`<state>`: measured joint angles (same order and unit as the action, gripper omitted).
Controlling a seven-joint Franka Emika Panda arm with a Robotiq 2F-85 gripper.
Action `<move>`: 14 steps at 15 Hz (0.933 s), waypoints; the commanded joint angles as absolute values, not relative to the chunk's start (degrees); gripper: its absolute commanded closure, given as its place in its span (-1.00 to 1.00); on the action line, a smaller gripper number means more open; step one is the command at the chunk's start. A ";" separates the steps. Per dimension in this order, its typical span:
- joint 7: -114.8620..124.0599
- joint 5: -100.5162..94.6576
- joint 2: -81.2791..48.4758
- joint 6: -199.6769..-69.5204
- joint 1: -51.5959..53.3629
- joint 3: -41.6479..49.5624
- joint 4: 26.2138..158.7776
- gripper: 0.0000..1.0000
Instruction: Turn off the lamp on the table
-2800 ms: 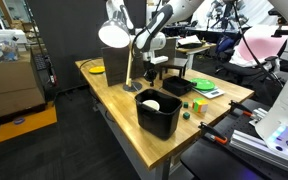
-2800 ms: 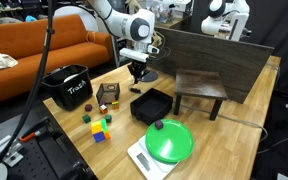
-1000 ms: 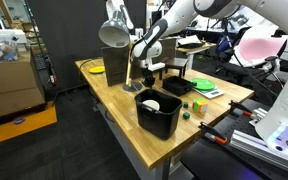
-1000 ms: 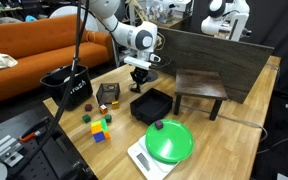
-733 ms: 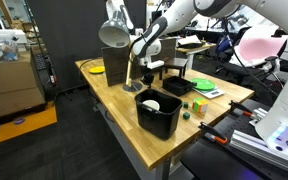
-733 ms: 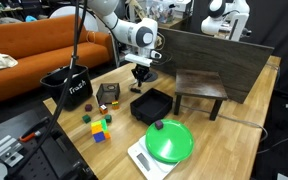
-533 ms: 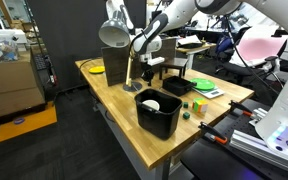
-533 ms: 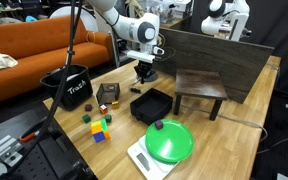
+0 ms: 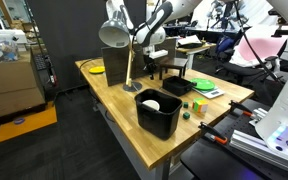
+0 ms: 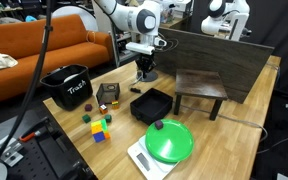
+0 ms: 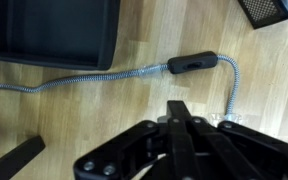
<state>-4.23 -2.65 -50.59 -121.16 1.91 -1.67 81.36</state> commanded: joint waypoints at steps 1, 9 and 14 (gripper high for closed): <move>0.14 -2.30 -43.84 -125.88 2.25 -0.60 91.61 1.00; 8.24 -0.32 -29.16 -134.63 2.30 -0.06 111.00 1.00; 8.50 3.88 -19.84 -140.76 1.76 -1.62 124.01 0.94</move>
<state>8.70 0.82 -25.54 -135.83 2.16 -0.84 115.83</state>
